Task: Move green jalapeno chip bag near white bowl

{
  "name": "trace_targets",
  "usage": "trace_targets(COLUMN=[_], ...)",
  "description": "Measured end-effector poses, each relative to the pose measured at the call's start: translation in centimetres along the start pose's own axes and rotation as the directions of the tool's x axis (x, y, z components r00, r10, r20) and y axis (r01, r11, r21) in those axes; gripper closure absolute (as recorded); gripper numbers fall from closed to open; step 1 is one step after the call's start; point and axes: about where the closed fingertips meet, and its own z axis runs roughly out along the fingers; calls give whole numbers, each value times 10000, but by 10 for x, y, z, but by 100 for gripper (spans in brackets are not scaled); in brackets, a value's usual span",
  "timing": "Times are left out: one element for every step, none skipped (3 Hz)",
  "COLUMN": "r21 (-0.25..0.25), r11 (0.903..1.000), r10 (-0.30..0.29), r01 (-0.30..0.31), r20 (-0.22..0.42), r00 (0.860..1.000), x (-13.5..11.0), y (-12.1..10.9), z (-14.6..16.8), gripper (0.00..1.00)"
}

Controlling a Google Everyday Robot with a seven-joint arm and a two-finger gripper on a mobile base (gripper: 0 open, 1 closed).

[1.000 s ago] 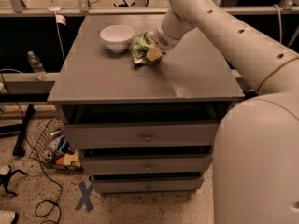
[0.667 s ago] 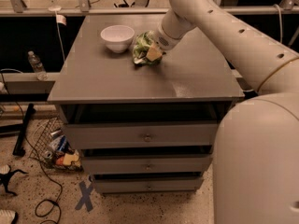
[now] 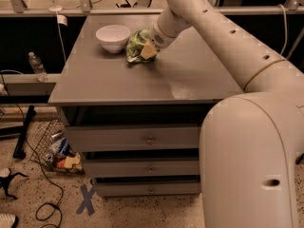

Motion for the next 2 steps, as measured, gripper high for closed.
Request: trace_targets(r21=[-42,-92], r11=[10000,10000], r10=[0,-4], r01=[-1,3], r20=[-21,-44], r00=[10000,10000], x=[1,1], y=[1,3], z=[3,7], gripper=[20,1])
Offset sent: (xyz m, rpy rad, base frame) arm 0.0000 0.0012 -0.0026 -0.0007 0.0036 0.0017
